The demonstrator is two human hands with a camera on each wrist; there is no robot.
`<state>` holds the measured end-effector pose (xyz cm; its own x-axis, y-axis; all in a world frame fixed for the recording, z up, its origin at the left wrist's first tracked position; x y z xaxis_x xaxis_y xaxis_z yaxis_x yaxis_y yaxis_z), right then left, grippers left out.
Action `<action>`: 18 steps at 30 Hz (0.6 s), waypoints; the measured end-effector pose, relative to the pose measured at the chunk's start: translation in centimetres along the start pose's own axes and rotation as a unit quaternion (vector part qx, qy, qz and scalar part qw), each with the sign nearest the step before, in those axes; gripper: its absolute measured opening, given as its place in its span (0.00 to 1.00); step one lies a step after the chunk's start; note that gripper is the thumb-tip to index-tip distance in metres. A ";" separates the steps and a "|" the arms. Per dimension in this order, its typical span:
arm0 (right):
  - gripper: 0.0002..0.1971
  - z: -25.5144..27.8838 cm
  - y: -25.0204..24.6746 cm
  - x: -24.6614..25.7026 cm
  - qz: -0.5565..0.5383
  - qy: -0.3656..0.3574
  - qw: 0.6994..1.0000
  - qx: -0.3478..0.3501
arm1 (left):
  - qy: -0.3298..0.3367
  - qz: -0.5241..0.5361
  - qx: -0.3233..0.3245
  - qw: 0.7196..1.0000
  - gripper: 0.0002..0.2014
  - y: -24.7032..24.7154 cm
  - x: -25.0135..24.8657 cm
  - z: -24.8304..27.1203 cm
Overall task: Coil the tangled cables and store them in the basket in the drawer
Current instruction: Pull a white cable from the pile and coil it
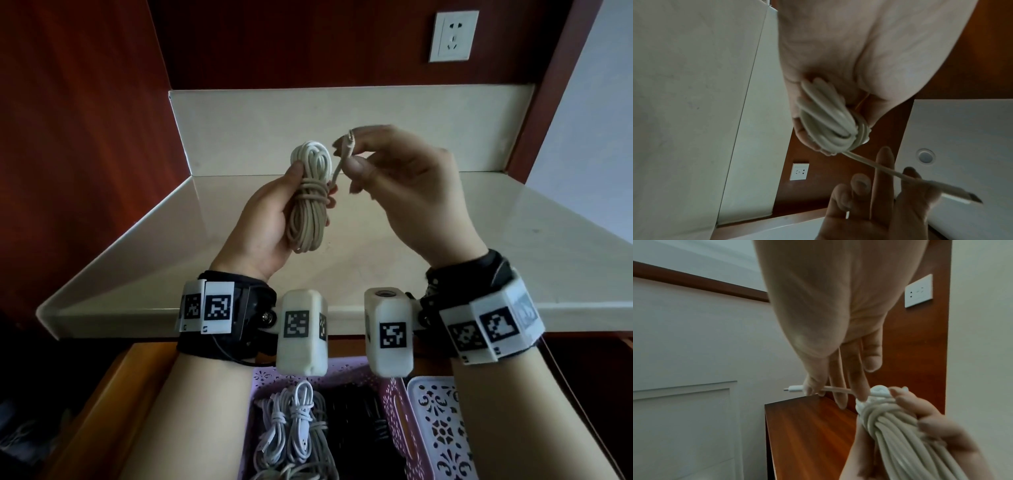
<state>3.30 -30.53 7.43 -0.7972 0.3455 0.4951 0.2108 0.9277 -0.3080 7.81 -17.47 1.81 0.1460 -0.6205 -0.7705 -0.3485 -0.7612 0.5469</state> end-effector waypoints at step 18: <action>0.11 0.9 1.5 -3.1 -0.081 0.148 0.985 0.030 | 0.043 0.051 0.067 0.996 0.17 -0.7 -1.4 0.5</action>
<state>5.56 -30.38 4.67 -0.6151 0.2287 0.7546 0.0539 0.9670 -0.2492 7.39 -15.96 2.28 0.1806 -0.7117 -0.6789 -0.4843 -0.6651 0.5684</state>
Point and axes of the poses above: each hand's wrist, its own z-axis away from the middle knuckle, its own y-axis out of the palm, x = y × z, the point moved 7 cm from there along -z, towards the middle knuckle, and after that the axes turned 14 degrees about z, right-handed, at the moved point
